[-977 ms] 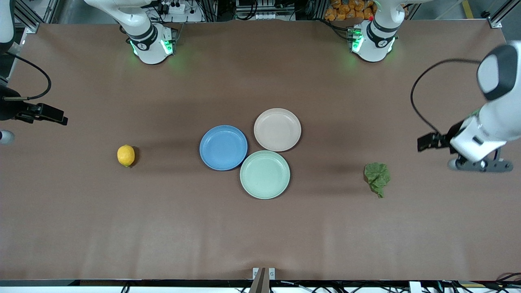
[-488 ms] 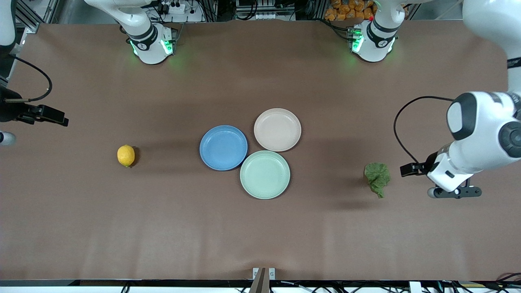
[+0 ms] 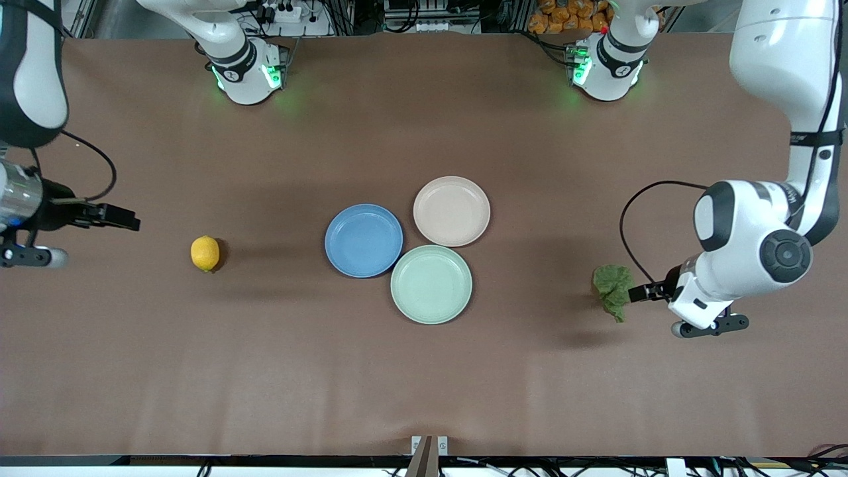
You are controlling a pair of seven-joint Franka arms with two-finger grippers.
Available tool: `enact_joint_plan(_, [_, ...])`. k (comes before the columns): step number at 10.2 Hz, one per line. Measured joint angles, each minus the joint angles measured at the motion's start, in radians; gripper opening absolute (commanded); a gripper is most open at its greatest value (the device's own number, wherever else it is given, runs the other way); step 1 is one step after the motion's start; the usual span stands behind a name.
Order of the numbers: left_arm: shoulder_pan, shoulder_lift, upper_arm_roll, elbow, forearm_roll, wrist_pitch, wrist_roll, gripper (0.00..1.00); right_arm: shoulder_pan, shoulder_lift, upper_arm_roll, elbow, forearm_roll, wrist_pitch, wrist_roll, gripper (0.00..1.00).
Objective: Place lemon and lettuce in plates
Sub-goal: 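Lower the right gripper to the lemon while the left gripper reaches the lettuce, then close the right gripper on the lemon while the left gripper grasps the lettuce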
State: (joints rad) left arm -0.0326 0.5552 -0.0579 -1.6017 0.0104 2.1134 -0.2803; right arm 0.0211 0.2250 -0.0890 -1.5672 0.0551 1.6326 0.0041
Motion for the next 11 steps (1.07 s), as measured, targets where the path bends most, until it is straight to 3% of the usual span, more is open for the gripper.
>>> enact_joint_plan(11, [-0.034,0.150,-0.001,0.002,0.055,0.042,-0.041,1.00,-0.012,0.123,-0.003,-0.282,0.001,0.349,-0.038,1.00])
